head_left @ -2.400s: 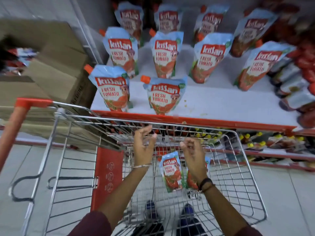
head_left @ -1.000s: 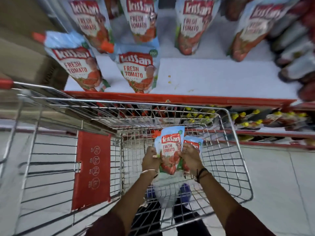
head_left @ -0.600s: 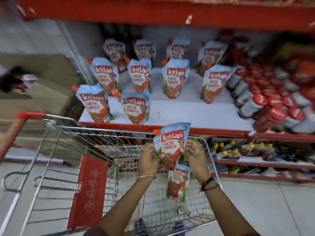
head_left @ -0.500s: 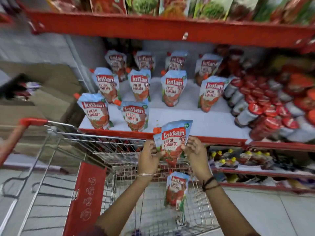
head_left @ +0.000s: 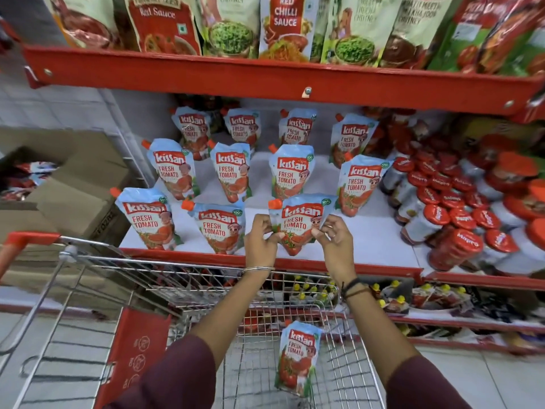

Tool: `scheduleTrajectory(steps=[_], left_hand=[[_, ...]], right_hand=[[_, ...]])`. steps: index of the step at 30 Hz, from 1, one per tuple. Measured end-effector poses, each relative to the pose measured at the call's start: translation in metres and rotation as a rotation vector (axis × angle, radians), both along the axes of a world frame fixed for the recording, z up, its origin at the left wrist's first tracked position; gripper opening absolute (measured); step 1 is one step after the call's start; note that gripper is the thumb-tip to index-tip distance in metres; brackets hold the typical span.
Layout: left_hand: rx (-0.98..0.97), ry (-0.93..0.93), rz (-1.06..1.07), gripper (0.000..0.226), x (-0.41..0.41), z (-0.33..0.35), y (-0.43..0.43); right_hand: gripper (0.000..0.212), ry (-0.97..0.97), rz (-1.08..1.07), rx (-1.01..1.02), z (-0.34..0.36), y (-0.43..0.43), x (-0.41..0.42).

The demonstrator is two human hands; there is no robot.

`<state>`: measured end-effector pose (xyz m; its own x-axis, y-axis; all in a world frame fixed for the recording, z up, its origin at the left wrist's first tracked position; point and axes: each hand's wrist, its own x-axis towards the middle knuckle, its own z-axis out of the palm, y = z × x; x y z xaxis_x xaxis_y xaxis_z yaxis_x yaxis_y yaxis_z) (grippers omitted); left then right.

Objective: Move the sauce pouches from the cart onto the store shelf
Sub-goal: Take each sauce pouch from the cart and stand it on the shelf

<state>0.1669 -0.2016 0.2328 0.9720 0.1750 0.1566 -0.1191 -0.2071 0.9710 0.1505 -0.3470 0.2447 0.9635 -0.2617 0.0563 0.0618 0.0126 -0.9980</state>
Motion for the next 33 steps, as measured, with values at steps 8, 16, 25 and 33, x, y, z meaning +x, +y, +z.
scheduleTrajectory(steps=[8, 16, 25, 33], left_hand=[[0.009, 0.073, 0.022, 0.032, 0.005, -0.027, 0.004], [-0.007, 0.075, 0.011, 0.031, 0.001, -0.034, 0.013], [-0.043, 0.097, -0.152, 0.051, -0.016, -0.038, 0.015], [0.022, 0.157, -0.130, 0.041, -0.103, -0.094, 0.028]], right_hand=[[0.033, 0.039, 0.037, -0.030, -0.029, 0.000, 0.005], [0.032, 0.053, 0.065, -0.093, -0.038, 0.005, 0.001], [0.031, 0.082, 0.021, -0.169, -0.040, 0.009, -0.015], [0.025, 0.287, -0.049, -0.136, -0.107, 0.004, -0.106]])
